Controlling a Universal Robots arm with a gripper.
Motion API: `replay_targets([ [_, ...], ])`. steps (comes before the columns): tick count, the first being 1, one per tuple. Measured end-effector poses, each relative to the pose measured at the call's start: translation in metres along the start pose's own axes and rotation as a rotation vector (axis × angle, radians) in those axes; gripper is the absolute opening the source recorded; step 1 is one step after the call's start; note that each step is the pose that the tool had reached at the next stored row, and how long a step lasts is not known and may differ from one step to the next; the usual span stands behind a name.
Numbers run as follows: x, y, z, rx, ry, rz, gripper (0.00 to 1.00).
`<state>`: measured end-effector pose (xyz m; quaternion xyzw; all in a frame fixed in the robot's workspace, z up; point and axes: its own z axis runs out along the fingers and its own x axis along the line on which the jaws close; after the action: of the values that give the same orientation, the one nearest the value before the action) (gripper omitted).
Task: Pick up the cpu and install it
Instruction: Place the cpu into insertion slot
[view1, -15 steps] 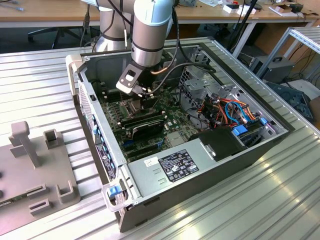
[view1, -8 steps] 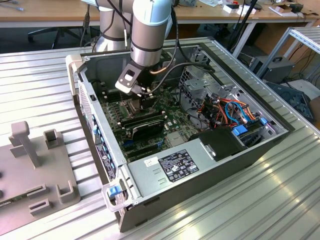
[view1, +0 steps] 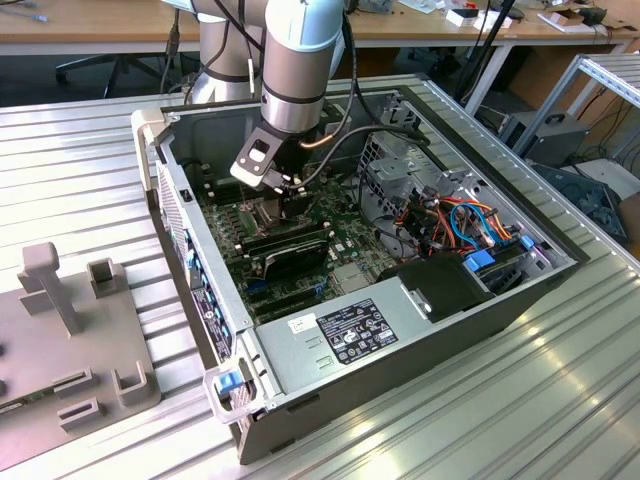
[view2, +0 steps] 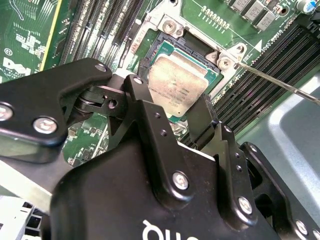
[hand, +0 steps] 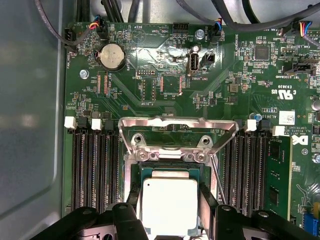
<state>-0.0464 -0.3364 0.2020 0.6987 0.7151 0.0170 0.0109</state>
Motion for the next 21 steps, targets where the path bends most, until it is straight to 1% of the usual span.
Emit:
replay_targets([
  [2,0.0000,0.0000,0.0000,0.0000,0.0000,0.000,0.56],
  [3,0.0000,0.0000,0.0000,0.0001,0.0000,0.000,0.61],
  [4,0.0000,0.0000,0.0000,0.0001,0.0000,0.000,0.61],
  [5,0.0000,0.0000,0.0000,0.0000,0.0000,0.000,0.68],
  [8,0.0000,0.0000,0.0001,0.0000,0.0000,0.000,0.68],
  [11,0.0009,-0.0005,0.0002,-0.0001,0.0013,0.000,0.68],
  [17,0.0014,-0.0008,0.0031,0.0000,0.0012,0.000,0.68],
  [21,0.0015,-0.0007,0.0030,0.0000,0.0012,0.000,0.68],
])
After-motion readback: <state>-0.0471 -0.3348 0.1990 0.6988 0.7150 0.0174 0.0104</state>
